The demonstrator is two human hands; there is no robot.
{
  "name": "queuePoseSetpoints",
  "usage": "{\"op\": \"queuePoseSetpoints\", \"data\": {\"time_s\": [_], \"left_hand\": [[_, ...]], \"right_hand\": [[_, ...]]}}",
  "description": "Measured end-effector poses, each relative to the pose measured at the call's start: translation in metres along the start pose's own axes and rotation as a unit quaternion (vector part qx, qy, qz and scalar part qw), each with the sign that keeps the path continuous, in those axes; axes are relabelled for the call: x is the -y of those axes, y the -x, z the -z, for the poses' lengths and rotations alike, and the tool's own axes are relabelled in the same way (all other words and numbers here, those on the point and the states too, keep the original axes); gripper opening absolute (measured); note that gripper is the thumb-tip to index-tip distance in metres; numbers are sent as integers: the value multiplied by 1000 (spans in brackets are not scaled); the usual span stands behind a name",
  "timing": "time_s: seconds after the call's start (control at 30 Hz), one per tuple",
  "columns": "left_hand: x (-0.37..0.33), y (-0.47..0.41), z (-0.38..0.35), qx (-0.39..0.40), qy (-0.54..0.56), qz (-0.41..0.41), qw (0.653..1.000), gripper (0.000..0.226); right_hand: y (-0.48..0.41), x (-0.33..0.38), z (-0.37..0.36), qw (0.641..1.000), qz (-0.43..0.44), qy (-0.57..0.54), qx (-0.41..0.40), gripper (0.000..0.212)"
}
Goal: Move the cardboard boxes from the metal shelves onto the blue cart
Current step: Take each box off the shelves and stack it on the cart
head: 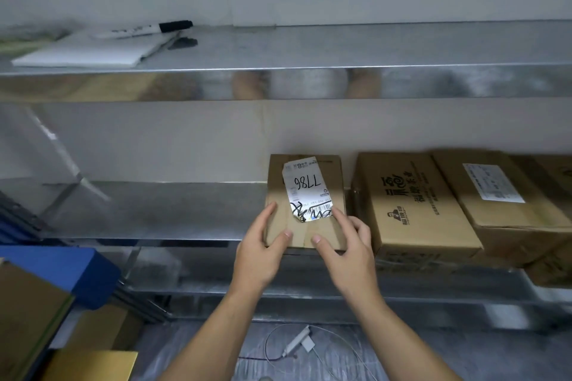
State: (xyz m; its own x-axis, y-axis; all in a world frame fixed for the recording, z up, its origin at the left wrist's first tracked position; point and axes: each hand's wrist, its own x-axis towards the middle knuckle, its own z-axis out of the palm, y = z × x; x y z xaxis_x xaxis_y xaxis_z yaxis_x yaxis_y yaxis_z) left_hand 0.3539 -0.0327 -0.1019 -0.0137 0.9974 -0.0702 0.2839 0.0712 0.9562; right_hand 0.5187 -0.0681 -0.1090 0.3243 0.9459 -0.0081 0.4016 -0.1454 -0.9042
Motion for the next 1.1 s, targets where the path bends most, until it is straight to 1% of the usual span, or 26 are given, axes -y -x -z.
{"op": "queuePoseSetpoints", "data": {"time_s": [0.23,0.4,0.5,0.7,0.87,1.1], "left_hand": [[-16,41,14,-74,6,-42,996,55],[-19,68,29,-123,15,-53,991,55],[-22,84,40,-160,21,-57,985,56],[-27,114,75,-231,12,-63,971,57],[-33,131,109,-301,8,-61,952,56],[-38,144,172,-407,5,-74,910,60]], "right_hand": [[24,14,4,996,76,-18,44,63],[38,25,1,988,131,-28,71,70],[45,35,-7,981,171,-46,84,69],[55,64,-32,961,225,-84,134,64],[65,93,-60,940,268,-101,184,65],[80,148,-114,904,319,-135,250,67]]}}
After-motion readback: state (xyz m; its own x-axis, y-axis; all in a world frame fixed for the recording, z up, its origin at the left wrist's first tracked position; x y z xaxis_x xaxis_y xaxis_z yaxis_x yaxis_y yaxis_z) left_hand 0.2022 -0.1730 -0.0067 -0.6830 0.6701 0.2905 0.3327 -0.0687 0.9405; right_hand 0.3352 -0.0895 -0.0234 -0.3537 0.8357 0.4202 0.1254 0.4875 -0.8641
